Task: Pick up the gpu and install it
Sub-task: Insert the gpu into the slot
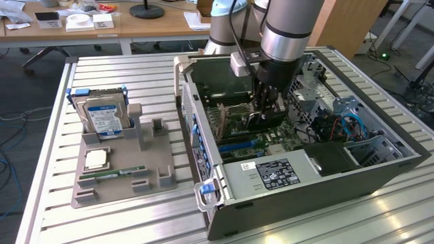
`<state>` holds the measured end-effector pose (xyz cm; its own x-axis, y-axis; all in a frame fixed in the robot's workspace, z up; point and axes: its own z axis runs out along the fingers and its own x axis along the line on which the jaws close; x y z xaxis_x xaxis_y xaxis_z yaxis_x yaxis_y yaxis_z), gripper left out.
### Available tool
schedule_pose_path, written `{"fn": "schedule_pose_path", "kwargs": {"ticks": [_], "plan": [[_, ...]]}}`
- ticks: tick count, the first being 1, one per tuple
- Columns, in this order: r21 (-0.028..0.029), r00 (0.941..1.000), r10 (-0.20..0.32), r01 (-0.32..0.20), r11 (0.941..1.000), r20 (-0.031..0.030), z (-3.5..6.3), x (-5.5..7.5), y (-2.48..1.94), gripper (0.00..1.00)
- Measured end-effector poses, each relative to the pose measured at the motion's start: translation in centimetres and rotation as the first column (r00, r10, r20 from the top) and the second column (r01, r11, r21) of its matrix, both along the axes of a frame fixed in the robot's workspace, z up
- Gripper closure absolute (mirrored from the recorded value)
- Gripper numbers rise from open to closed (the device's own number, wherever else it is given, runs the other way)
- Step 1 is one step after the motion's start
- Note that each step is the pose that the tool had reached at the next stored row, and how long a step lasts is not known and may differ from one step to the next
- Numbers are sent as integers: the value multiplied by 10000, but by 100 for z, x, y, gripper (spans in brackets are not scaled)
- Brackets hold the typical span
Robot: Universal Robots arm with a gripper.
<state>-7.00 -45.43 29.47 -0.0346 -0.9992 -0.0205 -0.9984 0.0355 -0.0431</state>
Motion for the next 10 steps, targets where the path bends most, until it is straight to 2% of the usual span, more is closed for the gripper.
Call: {"fn": "schedule_pose_path", "kwargs": {"ticks": [10], "plan": [[0, 10000, 1, -1, 10000, 0, -3, -42, -8, 73]]}}
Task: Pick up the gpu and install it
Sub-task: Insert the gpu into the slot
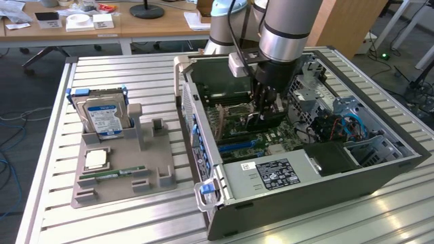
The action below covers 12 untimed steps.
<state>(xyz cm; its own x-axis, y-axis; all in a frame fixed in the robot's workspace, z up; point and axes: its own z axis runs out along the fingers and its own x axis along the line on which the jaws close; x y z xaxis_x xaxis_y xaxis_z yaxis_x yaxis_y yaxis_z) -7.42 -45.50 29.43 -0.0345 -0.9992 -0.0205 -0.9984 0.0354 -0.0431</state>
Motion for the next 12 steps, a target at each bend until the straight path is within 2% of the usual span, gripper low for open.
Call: {"fn": "schedule_pose_path", "kwargs": {"ticks": [2, 4, 12], "plan": [[-6, 10000, -1, 1, 10000, 0, -7, -17, 0, 73], [-37, 10000, -1, 1, 10000, -1, -22, -23, 0, 73], [-40, 10000, -1, 1, 10000, 0, -131, -29, -1, 73]]}}
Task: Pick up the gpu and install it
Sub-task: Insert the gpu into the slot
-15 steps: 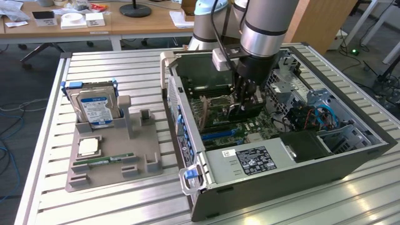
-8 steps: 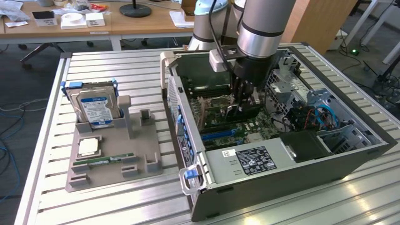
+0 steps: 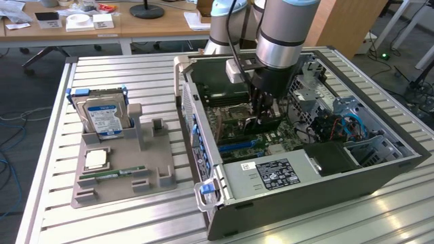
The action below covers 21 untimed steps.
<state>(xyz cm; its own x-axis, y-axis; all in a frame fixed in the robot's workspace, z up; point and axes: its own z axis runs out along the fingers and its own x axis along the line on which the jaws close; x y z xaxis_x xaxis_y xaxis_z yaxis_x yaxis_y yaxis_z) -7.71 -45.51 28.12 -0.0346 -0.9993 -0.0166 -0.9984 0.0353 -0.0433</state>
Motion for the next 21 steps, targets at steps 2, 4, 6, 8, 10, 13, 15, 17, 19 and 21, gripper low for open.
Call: {"fn": "schedule_pose_path", "kwargs": {"ticks": [2, 4, 6, 8, 10, 13, 15, 17, 19, 21], "plan": [[-1, 10000, 0, 0, 10000, 0, -15, -1, 0, 73], [-3, 10000, 0, 0, 10000, -1, -15, -1, 0, 73], [-2, 10000, 0, 0, 10000, -1, -17, -1, 0, 73], [0, 10000, -3, 3, 10000, 2, -22, -14, 0, 73], [0, 10000, 0, 0, 10000, 1, -26, -41, 0, 73], [-2, 10000, -1, 1, 10000, 0, -43, -64, 0, 73], [-1, 10000, 2, -2, 10000, 0, -73, -65, 0, 73], [-1, 10000, -1, 1, 10000, 1, -104, -68, 0, 73], [-2, 10000, -1, 1, 10000, 0, -130, -70, 0, 73], [-1, 10000, 0, 0, 10000, 0, -149, -71, 0, 73]]}}
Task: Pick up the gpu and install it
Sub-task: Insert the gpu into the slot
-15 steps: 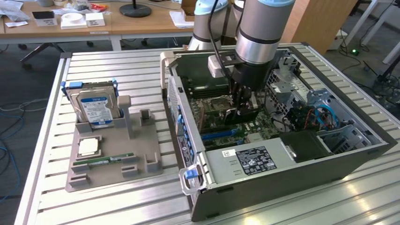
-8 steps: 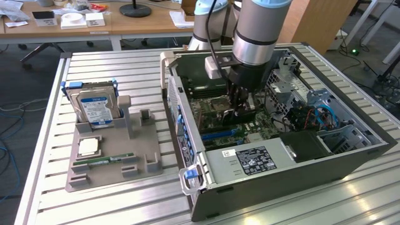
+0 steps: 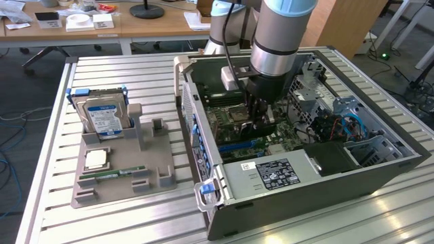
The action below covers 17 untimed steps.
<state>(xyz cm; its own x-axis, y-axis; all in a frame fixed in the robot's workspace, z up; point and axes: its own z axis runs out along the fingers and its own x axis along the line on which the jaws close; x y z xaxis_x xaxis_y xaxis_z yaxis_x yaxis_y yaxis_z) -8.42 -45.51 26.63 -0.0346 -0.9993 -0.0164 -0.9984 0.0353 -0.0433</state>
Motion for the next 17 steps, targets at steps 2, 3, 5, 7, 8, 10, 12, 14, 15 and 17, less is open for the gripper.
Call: {"fn": "schedule_pose_path", "kwargs": {"ticks": [2, 3, 5, 7, 8, 10, 12, 14, 15, 17], "plan": [[-2, 10000, 0, 0, 10000, -1, 0, 0, 0, 73], [-2, 10000, 0, 0, 10000, -1, 0, 0, 0, 73], [0, 10000, -2, 2, 10000, 1, -3, -15, 1, 73], [-5, 10000, 0, 0, 10000, 0, -3, -33, 1, 73], [-10, 10000, 0, 0, 10000, -1, -3, -42, 0, 73], [-18, 10000, 0, 0, 10000, 0, -3, -60, 0, 73], [-25, 10000, 0, 0, 10000, 0, -4, -76, 0, 73], [-34, 10000, -1, 1, 10000, 0, -4, -91, 0, 73], [-37, 10000, -1, 1, 10000, 0, -4, -100, 0, 73], [-47, 10000, 0, 0, 10000, 0, -4, -115, 0, 73]]}}
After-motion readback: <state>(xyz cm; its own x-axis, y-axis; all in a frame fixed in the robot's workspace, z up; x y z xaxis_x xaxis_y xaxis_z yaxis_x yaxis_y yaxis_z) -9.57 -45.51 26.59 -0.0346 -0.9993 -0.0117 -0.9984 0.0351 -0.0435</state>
